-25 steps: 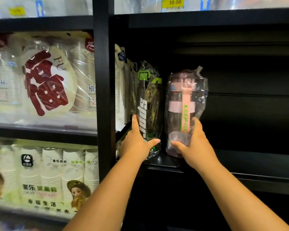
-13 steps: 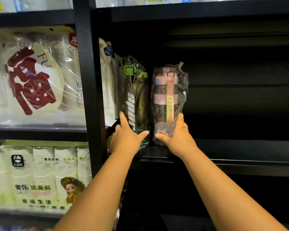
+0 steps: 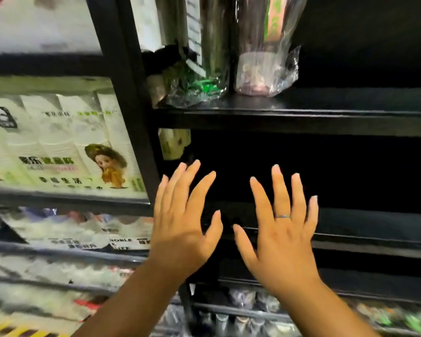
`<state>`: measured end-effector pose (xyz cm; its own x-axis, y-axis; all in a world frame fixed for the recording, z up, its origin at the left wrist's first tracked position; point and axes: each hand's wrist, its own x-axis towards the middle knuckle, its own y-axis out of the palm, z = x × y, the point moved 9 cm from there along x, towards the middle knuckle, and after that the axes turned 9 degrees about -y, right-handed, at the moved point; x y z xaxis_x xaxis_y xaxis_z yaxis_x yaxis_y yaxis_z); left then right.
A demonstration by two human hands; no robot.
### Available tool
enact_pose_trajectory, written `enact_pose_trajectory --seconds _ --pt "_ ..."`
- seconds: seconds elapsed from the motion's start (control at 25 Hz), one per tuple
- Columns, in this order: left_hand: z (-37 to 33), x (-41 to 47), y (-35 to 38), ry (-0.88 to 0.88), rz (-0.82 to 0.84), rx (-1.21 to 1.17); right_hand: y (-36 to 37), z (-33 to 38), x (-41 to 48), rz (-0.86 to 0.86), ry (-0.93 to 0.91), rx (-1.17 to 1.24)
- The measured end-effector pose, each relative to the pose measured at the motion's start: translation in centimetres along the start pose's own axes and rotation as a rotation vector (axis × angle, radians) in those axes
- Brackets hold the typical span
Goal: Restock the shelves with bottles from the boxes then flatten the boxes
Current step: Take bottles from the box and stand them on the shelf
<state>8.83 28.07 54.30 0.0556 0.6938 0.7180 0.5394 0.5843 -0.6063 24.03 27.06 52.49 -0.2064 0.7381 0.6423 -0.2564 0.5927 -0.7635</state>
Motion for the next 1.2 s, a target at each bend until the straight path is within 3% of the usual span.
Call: enact_pose_trajectory --seconds 0.24,0.52,0.72,1.0,1.2 --pt "6.4 -16.0 7.2 -0.228 0.371 0.017 11.6 2.0 -12.8 0.493 -0.002 0.036" --pt "14.4 -33.8 13.7 -0.539 0.603 0.029 24.5 4.4 -25.7 0.987 0.055 0.110" --pt "22.0 -46.9 20.7 -0.935 0.748 0.084 33.6 8.2 -34.9 1.133 0.053 0.208" --pt "29.3 -63.7 31.0 -1.258 1.017 0.149 44.8 9.1 -46.0 1.228 0.071 0.228" --pt "32.2 -71.6 35.5 -1.486 1.026 0.148 50.1 7.8 -52.1 1.282 0.119 0.218"
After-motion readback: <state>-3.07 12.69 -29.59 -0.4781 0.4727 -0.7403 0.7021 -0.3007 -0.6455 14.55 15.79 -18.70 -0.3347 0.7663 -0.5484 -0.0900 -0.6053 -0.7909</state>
